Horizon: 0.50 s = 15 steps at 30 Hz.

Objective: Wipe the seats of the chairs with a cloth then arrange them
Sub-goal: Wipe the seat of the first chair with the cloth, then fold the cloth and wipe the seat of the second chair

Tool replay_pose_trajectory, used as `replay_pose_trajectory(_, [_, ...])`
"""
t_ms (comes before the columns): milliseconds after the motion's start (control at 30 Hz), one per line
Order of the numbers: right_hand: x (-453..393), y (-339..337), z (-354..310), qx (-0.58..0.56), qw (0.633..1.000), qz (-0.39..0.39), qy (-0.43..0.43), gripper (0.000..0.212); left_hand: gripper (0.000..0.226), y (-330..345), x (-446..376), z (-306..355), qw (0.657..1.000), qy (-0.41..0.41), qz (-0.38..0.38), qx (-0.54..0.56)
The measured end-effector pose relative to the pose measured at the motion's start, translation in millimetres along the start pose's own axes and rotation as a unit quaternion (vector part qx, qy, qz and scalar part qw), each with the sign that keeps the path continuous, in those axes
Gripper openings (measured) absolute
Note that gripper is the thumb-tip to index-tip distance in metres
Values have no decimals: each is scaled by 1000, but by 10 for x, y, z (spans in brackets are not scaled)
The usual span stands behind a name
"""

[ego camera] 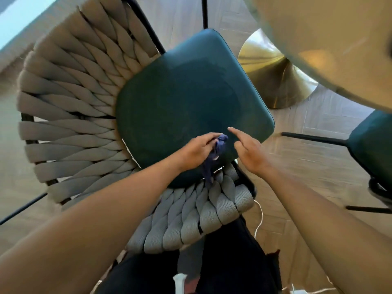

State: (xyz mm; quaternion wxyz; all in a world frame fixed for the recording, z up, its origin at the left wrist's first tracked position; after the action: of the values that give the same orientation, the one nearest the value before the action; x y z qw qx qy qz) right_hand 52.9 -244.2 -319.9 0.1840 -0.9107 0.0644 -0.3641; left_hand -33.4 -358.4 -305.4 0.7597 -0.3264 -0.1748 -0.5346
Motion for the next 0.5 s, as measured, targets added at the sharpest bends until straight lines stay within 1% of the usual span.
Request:
replay_pose_trajectory(67, [118,80,-196,-80,996,-38,34,59,31,-296,239,44,990,-36,19,133])
replay_pose_trajectory(133, [206,169,-508,-150,986,-74,17,56,31,-561,446,96,968,-40,61,240])
replay_pose_trajectory(167, [249,214,-683,-167,982,-91,4,50,32,-668,537,127,952,-34,80,294])
replay_pose_trajectory(200, [283,250,-851,-170,980,-103,-6,44,34,-771,635,113,935,-53,94,337])
replay_pose_trajectory(233, [301,287,-1000,-171,979,-110,-13,41,35,-851,711,111,918,-58,99,381])
replay_pose_trajectory(267, [310,338,-1136,-172,978,-117,-18,39,38,-949,791,124,909,-55,95,401])
replay_pose_trajectory(300, [312,389,-1260,-182,976,-120,-18,37,42,-1033,857,135,906,-42,80,414])
replay_pose_trajectory(333, [317,440,-1394,-194,974,-118,-19,35,42,-1136,936,138,916,-27,68,395])
replay_pose_trajectory(367, [311,481,-1524,-204,973,-108,-25,32,36,-1277,1023,124,925,-4,73,372])
replay_pose_trajectory(400, [302,521,-1661,-210,973,-94,-34,31,36,-1427,1095,62,936,9,85,341])
replay_pose_trajectory(467, [312,621,-1949,-211,974,-70,-54,27,51,-1725,1275,-54,953,27,106,282])
replay_pose_trajectory(500, [322,682,-2088,-202,976,-58,-64,25,51,-1863,1374,-94,960,39,111,255])
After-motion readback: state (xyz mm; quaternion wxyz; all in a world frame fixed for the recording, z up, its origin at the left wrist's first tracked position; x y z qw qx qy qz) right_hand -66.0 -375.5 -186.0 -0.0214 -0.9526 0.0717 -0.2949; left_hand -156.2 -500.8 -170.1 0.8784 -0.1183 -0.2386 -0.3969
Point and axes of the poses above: each hand's wrist, its own x-axis away from the middle knuckle, its own y-axis out of the palm, z = x × y, the point moved 10 cm from there along -x, towards the middle knuckle, and after that the axes turned 2 degrees about -z, right-handed, at the moved point
